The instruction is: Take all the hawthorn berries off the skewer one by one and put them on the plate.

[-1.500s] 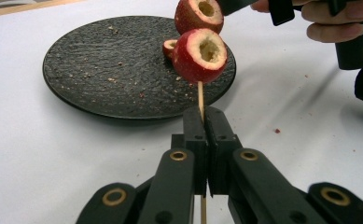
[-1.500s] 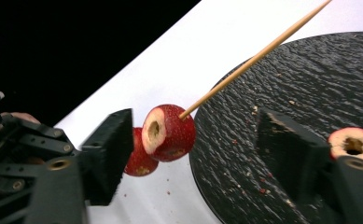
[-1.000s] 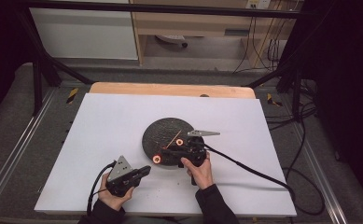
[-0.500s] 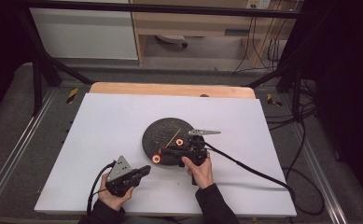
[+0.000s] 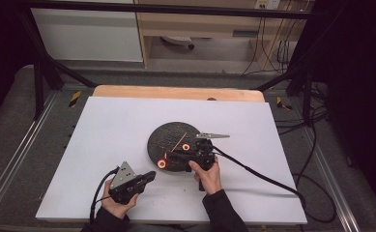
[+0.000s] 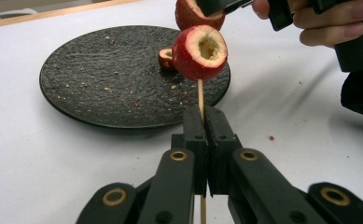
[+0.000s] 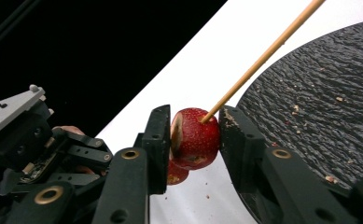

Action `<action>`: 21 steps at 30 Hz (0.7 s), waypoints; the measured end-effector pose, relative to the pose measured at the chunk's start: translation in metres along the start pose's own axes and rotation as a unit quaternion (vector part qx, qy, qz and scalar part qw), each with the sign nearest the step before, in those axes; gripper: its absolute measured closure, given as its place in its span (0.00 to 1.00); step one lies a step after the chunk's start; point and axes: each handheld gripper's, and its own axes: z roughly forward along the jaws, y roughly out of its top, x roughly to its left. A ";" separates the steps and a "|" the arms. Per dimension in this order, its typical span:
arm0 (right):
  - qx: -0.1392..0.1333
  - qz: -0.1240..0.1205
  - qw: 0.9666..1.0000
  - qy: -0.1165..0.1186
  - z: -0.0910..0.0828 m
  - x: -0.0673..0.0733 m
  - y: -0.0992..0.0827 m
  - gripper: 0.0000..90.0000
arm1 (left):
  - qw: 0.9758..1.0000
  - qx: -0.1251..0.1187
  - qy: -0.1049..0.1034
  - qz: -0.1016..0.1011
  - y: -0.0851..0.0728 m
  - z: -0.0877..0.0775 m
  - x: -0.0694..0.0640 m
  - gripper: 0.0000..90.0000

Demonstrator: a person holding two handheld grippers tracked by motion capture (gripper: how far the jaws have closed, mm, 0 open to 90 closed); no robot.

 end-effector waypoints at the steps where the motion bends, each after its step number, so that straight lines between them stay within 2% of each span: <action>1: 0.002 0.001 1.000 0.004 0.001 0.000 0.000 0.71 | 1.000 -0.003 -0.004 0.000 0.000 0.000 -0.001 0.98; 3: 0.007 0.009 1.000 0.013 0.002 -0.001 -0.002 0.70 | 1.000 -0.001 -0.004 0.005 0.001 0.000 -0.002 0.98; 5: 0.007 0.007 1.000 0.015 0.003 -0.001 -0.003 0.73 | 1.000 -0.001 -0.005 0.004 0.000 0.001 -0.003 0.98; 11: 0.005 0.012 1.000 0.021 0.002 -0.001 -0.001 0.75 | 1.000 -0.006 -0.005 0.005 0.001 0.001 -0.003 0.98; 21: -0.006 0.015 1.000 0.016 -0.002 -0.001 0.005 0.75 | 1.000 -0.013 -0.001 0.008 0.004 -0.002 -0.003 0.98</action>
